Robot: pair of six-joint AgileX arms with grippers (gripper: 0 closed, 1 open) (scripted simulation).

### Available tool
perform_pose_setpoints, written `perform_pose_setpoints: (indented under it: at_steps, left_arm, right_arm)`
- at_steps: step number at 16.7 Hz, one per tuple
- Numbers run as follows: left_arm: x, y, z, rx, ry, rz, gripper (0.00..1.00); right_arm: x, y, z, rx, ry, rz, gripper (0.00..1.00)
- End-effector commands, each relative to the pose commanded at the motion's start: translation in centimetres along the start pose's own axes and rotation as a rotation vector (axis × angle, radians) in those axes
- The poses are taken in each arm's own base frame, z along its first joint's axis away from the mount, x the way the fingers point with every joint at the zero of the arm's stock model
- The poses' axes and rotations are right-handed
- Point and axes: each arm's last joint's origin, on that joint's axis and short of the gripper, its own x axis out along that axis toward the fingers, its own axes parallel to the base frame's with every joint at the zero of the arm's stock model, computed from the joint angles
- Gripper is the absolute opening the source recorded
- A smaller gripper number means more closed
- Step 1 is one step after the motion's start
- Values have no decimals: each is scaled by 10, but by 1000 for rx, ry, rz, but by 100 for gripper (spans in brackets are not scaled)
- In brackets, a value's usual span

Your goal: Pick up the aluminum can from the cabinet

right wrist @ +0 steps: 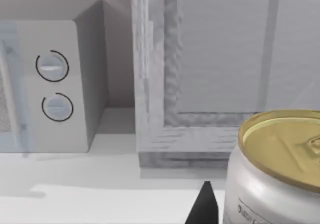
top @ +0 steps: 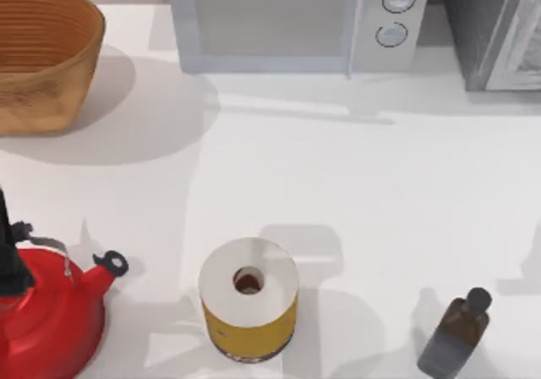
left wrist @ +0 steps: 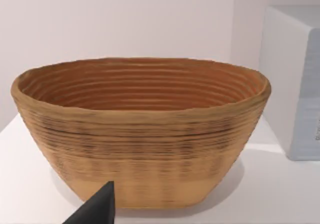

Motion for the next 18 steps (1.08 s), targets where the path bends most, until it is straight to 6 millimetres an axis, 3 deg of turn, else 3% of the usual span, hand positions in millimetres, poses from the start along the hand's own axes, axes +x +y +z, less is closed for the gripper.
perform_pose_setpoints:
  at_steps: [3, 5, 9, 12, 15, 18]
  left_arm:
    - [0, 0, 0, 0, 0, 0, 100]
    - [0, 0, 0, 0, 0, 0, 100]
    - [0, 0, 0, 0, 0, 0, 100]
    - [0, 0, 0, 0, 0, 0, 100]
    - [0, 0, 0, 0, 0, 0, 100]
    - [0, 0, 0, 0, 0, 0, 100]
  right_arm:
    - [-3, -3, 15, 23, -40, -40, 0]
    - [-10, -9, 41, 65, -112, -112, 0]
    - [-46, -18, 121, 190, -351, -314, 0]
    - [-96, -9, 192, 290, -609, -473, 0]
    - [-157, 31, 260, 361, -935, -595, 0]
    - [-210, 110, 310, 366, -1309, -633, 0]
